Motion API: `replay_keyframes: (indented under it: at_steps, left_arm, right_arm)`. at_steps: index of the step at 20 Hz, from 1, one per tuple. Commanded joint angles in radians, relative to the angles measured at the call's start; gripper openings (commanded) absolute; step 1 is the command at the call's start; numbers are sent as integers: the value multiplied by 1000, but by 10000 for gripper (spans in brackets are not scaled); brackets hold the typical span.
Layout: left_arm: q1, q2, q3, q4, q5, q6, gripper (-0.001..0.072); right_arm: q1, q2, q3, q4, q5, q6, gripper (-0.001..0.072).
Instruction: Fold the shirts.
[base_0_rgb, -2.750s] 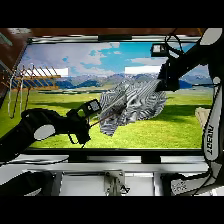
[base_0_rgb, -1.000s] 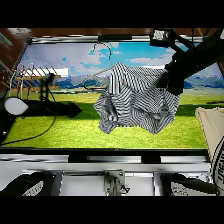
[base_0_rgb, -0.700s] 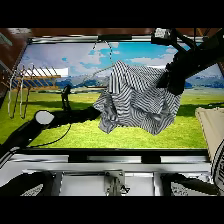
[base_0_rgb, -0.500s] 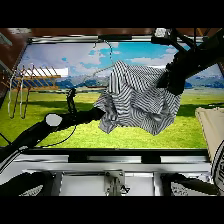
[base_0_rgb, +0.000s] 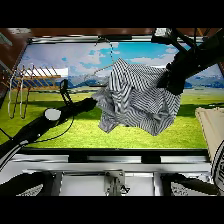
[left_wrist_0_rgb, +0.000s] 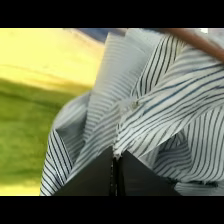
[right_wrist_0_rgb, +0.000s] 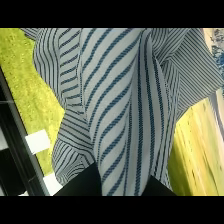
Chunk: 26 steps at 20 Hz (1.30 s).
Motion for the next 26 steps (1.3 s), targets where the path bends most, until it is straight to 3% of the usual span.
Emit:
replay_keyframes:
  at_steps: [1,6,12,20,26]
  left_arm:
    - [126,18,37,1,-92,73,57]
    - [368,21,122,0,-303,123,57]
    - [394,1,154,0,-419,123,57]
    - [409,-30,224,-50,-347,119,57]
    - [459,-29,262,-49,-373,134,57]
  right_arm:
    - [-7,0,0,-29,-1,-2,65]
    - [-19,0,0,98,-14,-7,64]
    - [-19,0,0,152,-181,-31,64]
    - [-18,-2,0,221,-99,-53,64]
    - [-19,-2,0,143,-70,-58,64]
